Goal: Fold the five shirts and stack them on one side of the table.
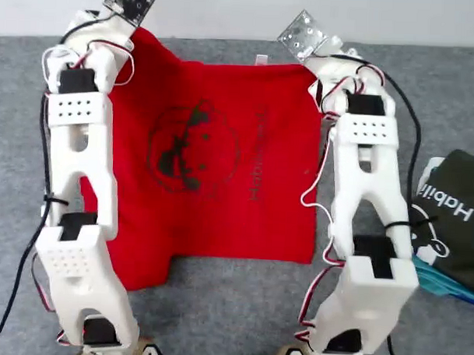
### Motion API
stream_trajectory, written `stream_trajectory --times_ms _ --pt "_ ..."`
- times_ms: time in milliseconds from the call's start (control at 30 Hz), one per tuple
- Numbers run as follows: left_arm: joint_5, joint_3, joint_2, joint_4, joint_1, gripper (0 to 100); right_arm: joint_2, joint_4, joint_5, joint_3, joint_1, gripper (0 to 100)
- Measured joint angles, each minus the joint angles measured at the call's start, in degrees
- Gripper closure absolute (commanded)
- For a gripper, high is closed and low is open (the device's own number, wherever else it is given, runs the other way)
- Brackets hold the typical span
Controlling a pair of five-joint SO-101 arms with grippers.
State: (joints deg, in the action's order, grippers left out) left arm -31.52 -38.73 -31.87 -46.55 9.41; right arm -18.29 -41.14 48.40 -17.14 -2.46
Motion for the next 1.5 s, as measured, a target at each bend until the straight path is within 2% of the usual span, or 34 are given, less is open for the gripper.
stream_trajectory --times_ms 200,467,633,767,867,1133,1300,1500 --pt "0.0 -8.0 -2.0 -15.6 -0.6 98 0.0 -9.8 -0.1 -0.9 -0.8 98.7" --pt "-0.1 -11.9 -2.0 -38.2 -0.5 98 0.0 -24.0 0.0 -0.9 -3.3 98.7" --pt "-4.5 -11.9 -2.0 -50.8 -0.5 98 0.0 -33.0 0.0 -0.9 -3.1 98.7" --pt "-4.5 -9.0 -1.8 -52.3 1.3 98 0.0 -41.6 0.0 -0.9 -3.0 98.7" --pt "-4.7 -2.4 0.6 -52.4 2.9 98 0.0 -47.6 -0.2 -0.9 -3.0 98.7" --pt "-12.0 28.0 16.6 -52.6 5.6 98 0.0 -58.7 -0.2 -0.9 -3.0 98.7" --pt "-13.7 43.3 25.7 -52.6 5.9 98 0.0 -59.3 -0.2 -0.5 -3.1 98.7" --pt "-15.6 51.4 31.1 -52.6 7.0 98 5.2 -59.3 -0.2 8.4 -5.0 98.7"
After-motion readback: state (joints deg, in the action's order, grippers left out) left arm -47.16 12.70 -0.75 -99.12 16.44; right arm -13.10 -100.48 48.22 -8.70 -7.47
